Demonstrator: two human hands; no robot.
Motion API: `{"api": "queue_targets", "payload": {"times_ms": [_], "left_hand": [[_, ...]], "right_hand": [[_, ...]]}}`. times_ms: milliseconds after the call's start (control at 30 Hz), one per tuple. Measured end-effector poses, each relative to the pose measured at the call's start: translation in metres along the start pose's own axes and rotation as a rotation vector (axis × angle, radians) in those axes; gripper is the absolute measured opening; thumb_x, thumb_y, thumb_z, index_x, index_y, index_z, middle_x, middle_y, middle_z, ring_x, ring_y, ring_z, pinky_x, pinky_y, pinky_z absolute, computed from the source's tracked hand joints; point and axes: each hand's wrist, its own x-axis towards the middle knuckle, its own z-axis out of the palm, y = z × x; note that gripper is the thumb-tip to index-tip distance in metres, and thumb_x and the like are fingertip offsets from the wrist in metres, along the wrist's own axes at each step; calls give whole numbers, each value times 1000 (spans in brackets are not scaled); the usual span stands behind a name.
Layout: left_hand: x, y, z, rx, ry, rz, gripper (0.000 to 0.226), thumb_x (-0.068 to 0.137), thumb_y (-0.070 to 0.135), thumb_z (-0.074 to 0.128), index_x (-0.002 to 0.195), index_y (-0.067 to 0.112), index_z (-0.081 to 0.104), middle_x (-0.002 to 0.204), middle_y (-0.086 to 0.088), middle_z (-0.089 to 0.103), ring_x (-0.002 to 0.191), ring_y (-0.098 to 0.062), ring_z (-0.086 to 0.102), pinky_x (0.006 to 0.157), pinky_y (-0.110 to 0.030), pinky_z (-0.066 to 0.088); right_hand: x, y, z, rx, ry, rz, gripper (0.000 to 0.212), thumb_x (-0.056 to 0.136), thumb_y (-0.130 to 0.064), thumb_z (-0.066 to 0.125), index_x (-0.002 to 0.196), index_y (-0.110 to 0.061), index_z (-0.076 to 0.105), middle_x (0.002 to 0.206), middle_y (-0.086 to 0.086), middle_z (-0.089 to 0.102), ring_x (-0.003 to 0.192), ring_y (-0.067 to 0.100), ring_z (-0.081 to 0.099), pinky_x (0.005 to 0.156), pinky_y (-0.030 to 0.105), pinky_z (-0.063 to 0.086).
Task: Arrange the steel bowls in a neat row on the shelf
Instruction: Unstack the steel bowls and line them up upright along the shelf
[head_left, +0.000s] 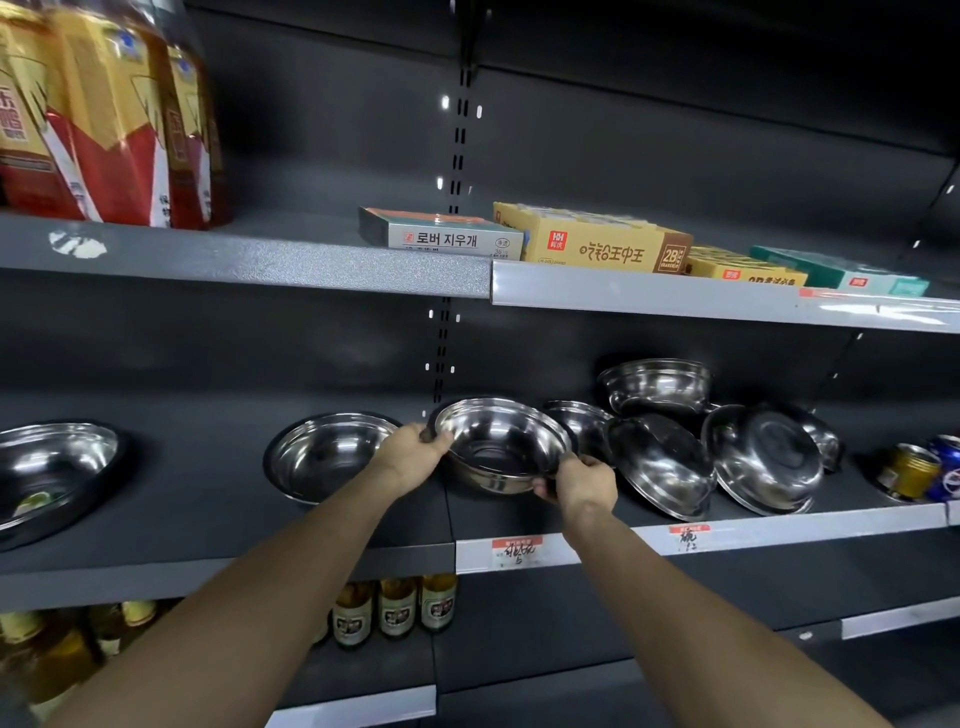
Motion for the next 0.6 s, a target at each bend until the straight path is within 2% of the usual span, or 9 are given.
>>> {"api": "queue_targets", "payload": {"times_ms": [100, 167, 267, 400, 500, 600], "left_hand": [[-4, -2, -17, 325, 87, 33, 58, 97, 50, 47, 144, 16, 48, 141, -8, 56, 132, -28, 49, 110, -36, 39], [-8, -7, -32, 563, 112, 49, 49, 98, 50, 41, 136, 21, 53, 137, -8, 58, 128, -30, 51, 107, -39, 39], [-14, -19, -53, 862, 105, 18, 49, 100, 49, 33, 137, 25, 53, 144, -8, 51, 134, -29, 43, 114, -46, 27], [-24, -39, -81, 948, 112, -44, 54, 100, 51, 34, 144, 23, 46, 152, -6, 41, 143, -29, 31, 119, -49, 19], [-33, -48, -102, 952, 138, -89, 52, 100, 49, 36, 144, 22, 43, 149, -7, 43, 142, -30, 31, 118, -49, 22], [-44, -57, -121, 932, 161, -132, 50, 100, 47, 38, 141, 20, 45, 145, -9, 45, 139, -29, 34, 117, -49, 24]], "right_hand": [[-1, -1, 2, 39, 12, -1, 16, 97, -15, 51, 101, -5, 63, 95, 16, 75, 44, 18, 68, 47, 21, 55], [-2, -3, 6, 67, 17, 3, 20, 96, -13, 50, 106, -2, 64, 94, 17, 75, 43, 18, 68, 45, 20, 55], [-6, -4, 17, 103, 28, 9, 20, 94, -10, 47, 104, -2, 63, 90, 18, 74, 39, 18, 66, 38, 17, 50], [-17, -5, 41, 180, -8, 15, 18, 92, -5, 45, 102, -2, 59, 80, 15, 69, 37, 19, 64, 41, 21, 55], [-26, -4, 63, 209, -81, 11, 18, 92, -1, 44, 105, -1, 56, 80, 19, 68, 34, 18, 62, 42, 23, 57], [-38, 1, 87, 214, -185, 24, 9, 95, -2, 45, 101, -7, 47, 80, 21, 67, 37, 18, 63, 42, 21, 55]]}}
